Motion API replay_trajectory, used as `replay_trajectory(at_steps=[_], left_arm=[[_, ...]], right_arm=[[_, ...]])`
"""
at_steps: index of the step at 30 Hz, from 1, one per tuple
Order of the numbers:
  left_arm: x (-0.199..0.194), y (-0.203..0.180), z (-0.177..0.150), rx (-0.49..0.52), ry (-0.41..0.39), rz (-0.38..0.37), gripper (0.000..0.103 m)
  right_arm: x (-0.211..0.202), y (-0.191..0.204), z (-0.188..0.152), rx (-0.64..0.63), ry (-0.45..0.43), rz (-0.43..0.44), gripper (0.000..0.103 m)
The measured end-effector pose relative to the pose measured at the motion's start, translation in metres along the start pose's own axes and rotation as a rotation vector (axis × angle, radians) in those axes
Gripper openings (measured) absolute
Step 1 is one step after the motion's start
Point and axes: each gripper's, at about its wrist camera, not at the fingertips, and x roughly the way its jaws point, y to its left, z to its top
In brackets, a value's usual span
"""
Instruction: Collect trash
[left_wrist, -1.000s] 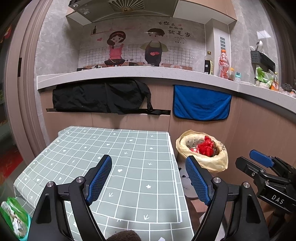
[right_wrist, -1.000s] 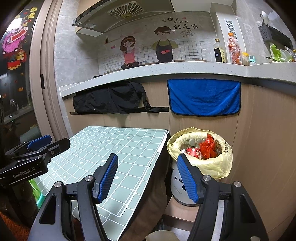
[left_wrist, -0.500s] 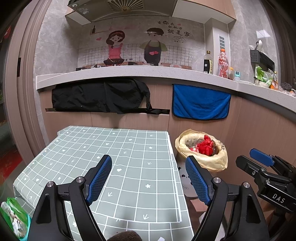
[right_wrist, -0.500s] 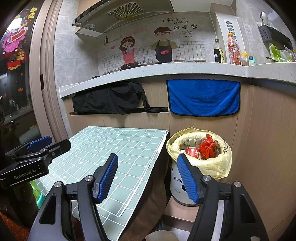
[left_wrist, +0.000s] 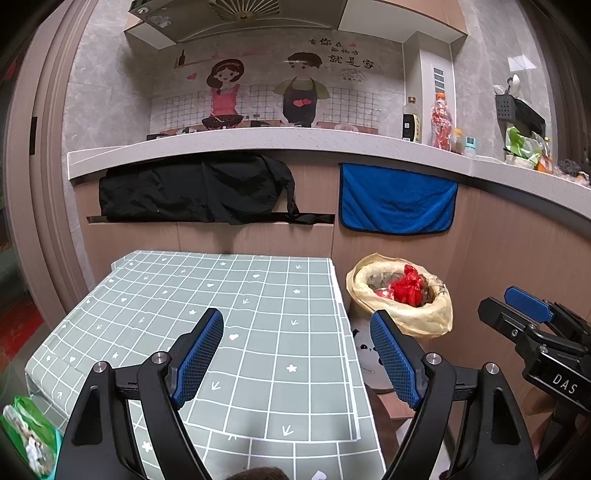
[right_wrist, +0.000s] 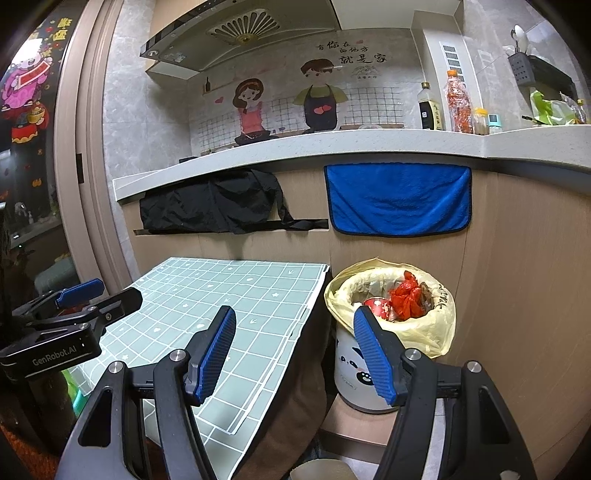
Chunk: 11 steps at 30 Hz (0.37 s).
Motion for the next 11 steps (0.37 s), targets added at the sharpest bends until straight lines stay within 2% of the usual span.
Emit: replay_trajectory(at_steps=[11], left_arm=[[0.014,0.015,0.005,0.003,0.019,-0.016,0.081]], right_arm=[[0.003,-0.001,0.001,0.000,0.004,-0.013,0.064]])
